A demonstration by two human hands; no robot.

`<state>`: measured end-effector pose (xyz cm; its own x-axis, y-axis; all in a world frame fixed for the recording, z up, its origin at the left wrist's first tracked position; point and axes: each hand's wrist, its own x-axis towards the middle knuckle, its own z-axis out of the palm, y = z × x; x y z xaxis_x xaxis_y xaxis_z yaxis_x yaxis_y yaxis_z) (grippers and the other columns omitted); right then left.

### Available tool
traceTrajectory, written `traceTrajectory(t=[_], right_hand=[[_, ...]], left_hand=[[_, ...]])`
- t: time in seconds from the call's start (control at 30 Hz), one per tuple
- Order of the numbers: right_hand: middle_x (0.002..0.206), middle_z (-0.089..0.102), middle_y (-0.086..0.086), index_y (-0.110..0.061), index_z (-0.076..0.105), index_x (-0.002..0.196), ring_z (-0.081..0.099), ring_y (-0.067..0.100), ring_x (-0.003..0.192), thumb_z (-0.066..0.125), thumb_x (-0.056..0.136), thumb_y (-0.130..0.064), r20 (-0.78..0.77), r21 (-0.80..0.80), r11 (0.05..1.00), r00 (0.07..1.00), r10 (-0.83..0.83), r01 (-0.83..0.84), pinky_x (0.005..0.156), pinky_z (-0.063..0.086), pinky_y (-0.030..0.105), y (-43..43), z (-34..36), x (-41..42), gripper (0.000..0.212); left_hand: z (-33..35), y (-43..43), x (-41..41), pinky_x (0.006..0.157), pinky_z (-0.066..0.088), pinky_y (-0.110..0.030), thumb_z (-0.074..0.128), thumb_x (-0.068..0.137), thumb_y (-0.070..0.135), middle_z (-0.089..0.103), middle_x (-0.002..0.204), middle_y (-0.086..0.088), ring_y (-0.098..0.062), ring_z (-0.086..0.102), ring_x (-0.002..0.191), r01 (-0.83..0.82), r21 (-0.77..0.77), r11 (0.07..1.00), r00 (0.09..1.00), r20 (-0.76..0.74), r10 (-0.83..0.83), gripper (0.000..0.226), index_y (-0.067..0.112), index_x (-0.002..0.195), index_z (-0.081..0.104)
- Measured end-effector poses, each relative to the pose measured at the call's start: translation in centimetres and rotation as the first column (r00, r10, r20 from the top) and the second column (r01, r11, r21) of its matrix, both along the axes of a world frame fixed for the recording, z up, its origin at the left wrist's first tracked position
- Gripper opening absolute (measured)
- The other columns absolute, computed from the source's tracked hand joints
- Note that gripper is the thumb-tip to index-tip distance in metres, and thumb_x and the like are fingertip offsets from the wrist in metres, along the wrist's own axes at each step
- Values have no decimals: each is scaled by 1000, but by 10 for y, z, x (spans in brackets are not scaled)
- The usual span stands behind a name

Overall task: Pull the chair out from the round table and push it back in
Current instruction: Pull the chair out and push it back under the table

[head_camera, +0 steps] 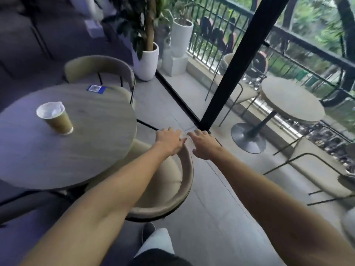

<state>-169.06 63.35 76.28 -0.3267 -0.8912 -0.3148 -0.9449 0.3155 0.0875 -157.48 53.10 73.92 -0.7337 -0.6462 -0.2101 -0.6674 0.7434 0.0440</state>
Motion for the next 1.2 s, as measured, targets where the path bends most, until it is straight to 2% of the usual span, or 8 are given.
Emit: traceTrajectory(t=[0.27,0.43,0.67,0.83,1.0,1.2], right_hand=[[143,41,9,-20,31,148,41,35,133,64,88,-25,22,45,977,978,209,-210,105,38,51,-39,-11,-40,68],[138,45,5,-25,35,145,47,32,128,61,89,-27,66,42,906,906,418,-421,103,39,47,-61,-27,-59,62],[147,42,6,-23,33,149,43,33,133,67,90,-41,170,86,716,719,674,-692,107,38,50,-74,-34,-78,71],[141,49,7,-23,37,147,49,33,128,66,87,-50,171,102,549,559,812,-829,108,36,50,-38,-51,-76,71],[142,49,7,-20,40,145,48,30,129,67,88,-47,213,134,485,503,838,-864,103,40,49,-1,-75,-71,69],[139,51,6,-20,43,142,50,31,126,65,89,-43,209,151,498,520,828,-854,104,41,51,24,-92,-76,61]], left_hand=[[3,-13,-17,91,43,-46,25,102,57,55,132,-14,-35,55,119,-169,-25,985,986,-7,169,54,20,133,51],[-19,6,-15,96,39,-47,25,102,58,55,132,-13,-35,54,121,-337,30,941,942,17,336,54,22,132,52],[-26,71,-17,100,37,-46,26,104,49,49,138,-15,-36,51,123,-664,21,748,748,19,664,51,18,139,48],[-36,133,-30,99,37,-47,27,104,51,51,134,-15,-36,53,121,-786,73,613,617,50,785,50,18,134,50],[-60,184,-41,99,37,-46,28,103,52,52,132,-14,-36,53,120,-834,139,534,550,127,826,51,18,135,49],[-85,221,-43,95,40,-47,29,102,51,57,125,-12,-35,57,113,-841,109,531,541,137,830,48,18,127,54]])
